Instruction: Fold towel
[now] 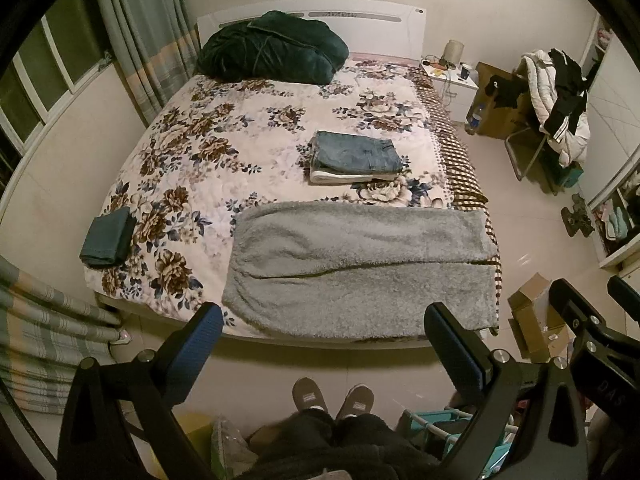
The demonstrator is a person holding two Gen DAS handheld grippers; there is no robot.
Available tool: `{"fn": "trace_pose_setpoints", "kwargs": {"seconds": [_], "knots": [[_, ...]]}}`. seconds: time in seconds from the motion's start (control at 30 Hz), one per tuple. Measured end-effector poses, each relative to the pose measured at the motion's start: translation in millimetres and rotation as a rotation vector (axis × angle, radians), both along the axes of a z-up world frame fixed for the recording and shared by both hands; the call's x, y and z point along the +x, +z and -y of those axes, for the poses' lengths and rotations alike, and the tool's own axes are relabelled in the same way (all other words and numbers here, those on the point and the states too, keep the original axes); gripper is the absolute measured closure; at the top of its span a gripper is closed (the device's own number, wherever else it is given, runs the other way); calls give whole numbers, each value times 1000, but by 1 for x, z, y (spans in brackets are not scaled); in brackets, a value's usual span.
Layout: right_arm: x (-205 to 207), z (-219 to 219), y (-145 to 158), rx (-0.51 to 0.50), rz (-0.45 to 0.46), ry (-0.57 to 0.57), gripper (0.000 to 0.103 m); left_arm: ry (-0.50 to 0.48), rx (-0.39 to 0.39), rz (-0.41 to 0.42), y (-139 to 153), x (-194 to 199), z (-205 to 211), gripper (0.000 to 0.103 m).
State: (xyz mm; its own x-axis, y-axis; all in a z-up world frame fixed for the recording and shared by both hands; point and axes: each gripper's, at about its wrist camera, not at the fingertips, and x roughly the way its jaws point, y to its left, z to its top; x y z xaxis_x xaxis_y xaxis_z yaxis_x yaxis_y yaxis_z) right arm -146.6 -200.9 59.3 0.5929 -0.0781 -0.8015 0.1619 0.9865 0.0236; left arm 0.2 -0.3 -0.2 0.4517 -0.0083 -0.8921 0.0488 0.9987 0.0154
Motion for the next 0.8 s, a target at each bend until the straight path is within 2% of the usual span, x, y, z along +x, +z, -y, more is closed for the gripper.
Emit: {"fn": "trace_pose_setpoints", "kwargs": {"seconds": [0.13, 0.23, 0.8], "knots": [[0, 1, 3, 1, 3, 1, 0, 1, -2, 1, 0, 0, 0, 0], [2, 9, 21, -1, 6, 3, 0, 1, -4, 1, 0, 0, 0, 0], [-1, 7, 19, -1, 10, 0, 0, 0, -10, 8, 0, -1, -1, 0]]}}
